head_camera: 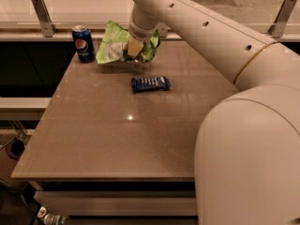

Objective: Move green rice chip bag near pepsi can

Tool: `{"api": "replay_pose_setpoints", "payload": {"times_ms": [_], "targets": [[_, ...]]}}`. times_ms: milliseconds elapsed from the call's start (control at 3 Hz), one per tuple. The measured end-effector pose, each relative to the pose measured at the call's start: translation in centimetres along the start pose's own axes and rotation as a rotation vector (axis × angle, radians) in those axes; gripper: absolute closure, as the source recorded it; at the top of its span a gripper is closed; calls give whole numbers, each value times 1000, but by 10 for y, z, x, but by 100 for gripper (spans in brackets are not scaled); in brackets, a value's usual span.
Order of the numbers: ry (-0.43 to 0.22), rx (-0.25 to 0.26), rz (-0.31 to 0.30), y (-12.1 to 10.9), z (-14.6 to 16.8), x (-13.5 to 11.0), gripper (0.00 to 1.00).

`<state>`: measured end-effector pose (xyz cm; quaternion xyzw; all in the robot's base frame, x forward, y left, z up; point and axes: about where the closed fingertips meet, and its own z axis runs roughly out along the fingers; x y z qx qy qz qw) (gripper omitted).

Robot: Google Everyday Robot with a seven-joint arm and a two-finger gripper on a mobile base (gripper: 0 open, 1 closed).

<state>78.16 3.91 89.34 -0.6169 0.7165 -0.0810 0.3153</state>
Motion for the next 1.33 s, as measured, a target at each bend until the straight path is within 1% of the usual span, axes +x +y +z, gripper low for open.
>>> {"api": "replay_pose_setpoints", "payload": {"times_ms": [667, 1000, 1333], "targets": [[3, -8, -2, 3, 5, 0, 15], [5, -12, -3, 5, 8, 0, 0], [5, -13, -3, 5, 8, 0, 0]]}}
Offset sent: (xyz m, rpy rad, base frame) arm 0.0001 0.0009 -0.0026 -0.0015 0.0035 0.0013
